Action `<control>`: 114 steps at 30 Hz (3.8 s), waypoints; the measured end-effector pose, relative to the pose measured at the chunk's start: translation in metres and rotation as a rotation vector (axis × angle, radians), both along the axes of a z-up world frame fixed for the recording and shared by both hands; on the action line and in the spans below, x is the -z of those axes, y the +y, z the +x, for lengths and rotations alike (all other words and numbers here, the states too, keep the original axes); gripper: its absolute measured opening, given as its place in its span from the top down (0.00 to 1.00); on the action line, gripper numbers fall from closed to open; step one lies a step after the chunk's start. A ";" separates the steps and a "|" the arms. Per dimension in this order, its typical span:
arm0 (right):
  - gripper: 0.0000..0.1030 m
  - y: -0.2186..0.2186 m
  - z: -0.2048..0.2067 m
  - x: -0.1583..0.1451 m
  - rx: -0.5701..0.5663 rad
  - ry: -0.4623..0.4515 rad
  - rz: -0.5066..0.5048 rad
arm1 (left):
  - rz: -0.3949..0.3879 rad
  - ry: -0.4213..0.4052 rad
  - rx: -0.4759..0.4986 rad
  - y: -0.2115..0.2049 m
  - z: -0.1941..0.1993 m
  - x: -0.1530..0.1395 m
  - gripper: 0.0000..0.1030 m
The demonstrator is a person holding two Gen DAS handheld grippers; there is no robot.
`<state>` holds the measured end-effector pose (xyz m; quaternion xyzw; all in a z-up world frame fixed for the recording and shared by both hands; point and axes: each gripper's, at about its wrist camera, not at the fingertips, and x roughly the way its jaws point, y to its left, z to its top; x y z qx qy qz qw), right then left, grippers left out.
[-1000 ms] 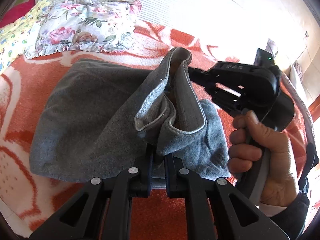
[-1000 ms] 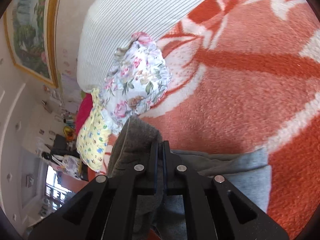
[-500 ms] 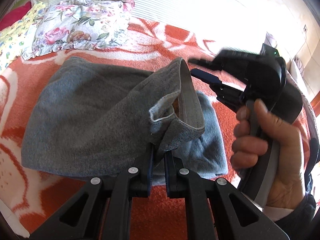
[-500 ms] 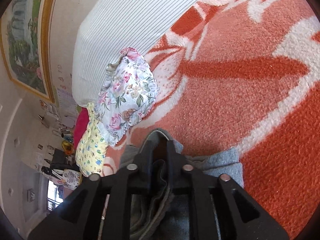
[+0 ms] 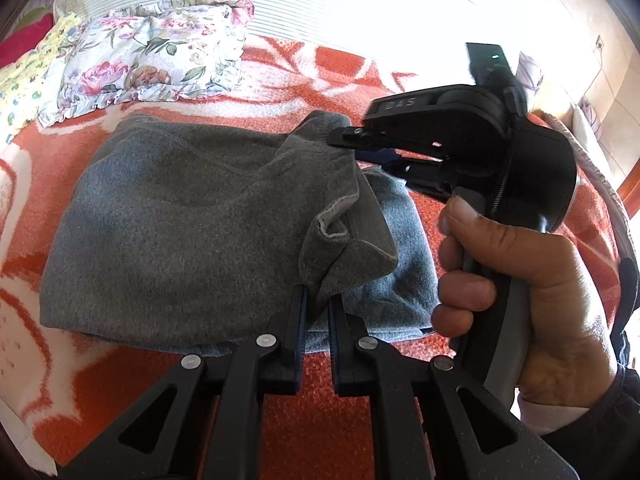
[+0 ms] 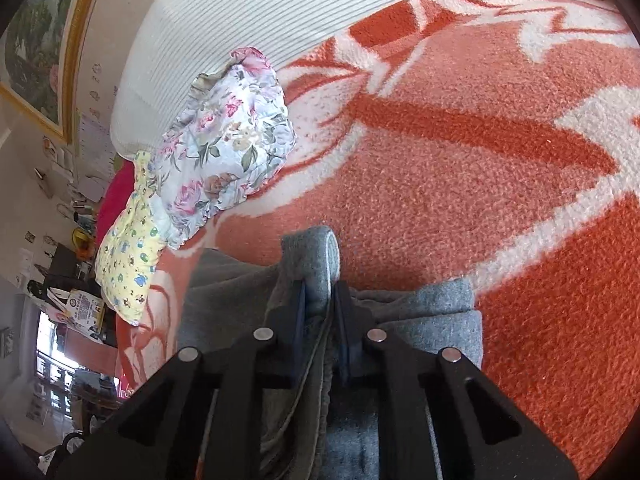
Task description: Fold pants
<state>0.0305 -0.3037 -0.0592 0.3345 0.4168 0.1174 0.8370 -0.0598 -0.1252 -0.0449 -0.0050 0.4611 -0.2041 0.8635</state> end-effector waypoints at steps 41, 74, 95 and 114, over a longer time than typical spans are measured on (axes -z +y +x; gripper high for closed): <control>0.60 0.029 -0.073 -0.011 -0.144 0.003 0.028 | -0.124 0.049 -0.092 0.114 0.046 0.010 0.65; 0.21 -0.011 -0.072 0.021 0.116 0.213 -0.111 | -0.097 0.208 -0.058 0.158 0.123 0.053 0.35; 0.73 0.016 -0.065 0.006 0.050 0.134 -0.234 | -0.149 0.208 -0.073 0.152 0.119 0.050 0.86; 0.76 0.068 -0.056 -0.039 0.023 -0.113 -0.184 | -0.178 0.034 -0.133 0.196 0.116 -0.020 0.87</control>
